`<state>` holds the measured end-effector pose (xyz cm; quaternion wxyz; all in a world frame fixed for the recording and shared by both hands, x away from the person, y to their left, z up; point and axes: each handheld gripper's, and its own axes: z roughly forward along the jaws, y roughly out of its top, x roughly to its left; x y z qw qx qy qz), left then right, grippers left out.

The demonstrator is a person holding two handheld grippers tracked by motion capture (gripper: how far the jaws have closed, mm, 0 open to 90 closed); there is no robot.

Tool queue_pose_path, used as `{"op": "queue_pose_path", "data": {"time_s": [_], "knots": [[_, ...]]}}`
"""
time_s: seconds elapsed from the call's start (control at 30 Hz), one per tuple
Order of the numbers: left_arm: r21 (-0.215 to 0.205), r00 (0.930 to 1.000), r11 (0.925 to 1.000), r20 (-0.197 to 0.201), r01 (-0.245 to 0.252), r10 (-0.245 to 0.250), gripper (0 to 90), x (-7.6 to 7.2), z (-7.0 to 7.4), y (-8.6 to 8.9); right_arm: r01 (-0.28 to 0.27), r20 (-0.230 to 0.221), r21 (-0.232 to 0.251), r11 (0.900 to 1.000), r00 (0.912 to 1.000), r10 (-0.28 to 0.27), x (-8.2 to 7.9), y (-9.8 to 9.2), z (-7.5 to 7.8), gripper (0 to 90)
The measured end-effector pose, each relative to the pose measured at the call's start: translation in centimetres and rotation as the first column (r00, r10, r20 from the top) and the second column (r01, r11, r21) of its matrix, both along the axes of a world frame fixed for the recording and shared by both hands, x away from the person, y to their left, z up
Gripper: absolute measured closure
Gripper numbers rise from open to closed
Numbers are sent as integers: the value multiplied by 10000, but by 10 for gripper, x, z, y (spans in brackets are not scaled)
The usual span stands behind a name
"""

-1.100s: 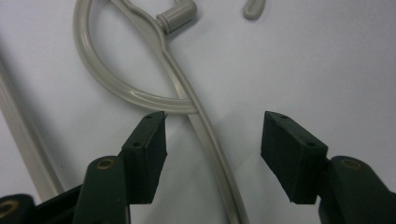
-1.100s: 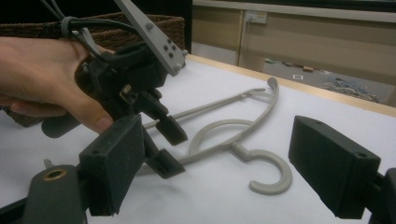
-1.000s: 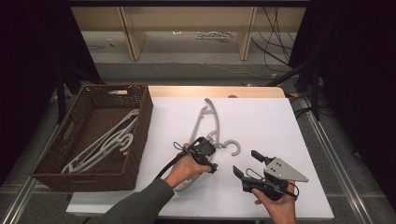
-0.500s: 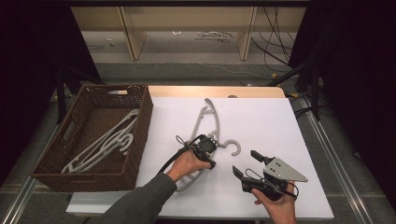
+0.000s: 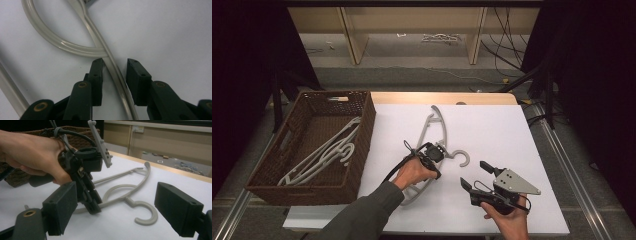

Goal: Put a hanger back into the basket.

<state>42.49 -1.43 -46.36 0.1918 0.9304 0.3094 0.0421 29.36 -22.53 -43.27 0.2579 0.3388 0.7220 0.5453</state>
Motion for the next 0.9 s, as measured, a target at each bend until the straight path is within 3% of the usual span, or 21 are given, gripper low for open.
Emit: {"op": "queue_pose_path", "data": {"time_s": [0.1,0.23,0.4,0.73,0.9], "knots": [[-25,9999,10000,-107,-9,8,694,2,0,1,24,24,32,10000,10000,-24,0,1,0,193],[-518,9972,9978,-649,-404,370,723,10,0,7,11,55,22,10000,10000,-11,0,0,0,194],[-750,9943,9954,-932,-591,520,803,15,-1,13,-5,-53,-24,10000,10000,5,0,0,0,194],[-968,9905,9927,-1232,-726,604,811,18,-1,16,2,-84,-30,10000,10000,-2,0,0,0,195],[-1207,9910,9893,-1156,-822,682,818,18,-2,19,4,-74,-37,10000,10000,-5,0,0,0,195]]}}
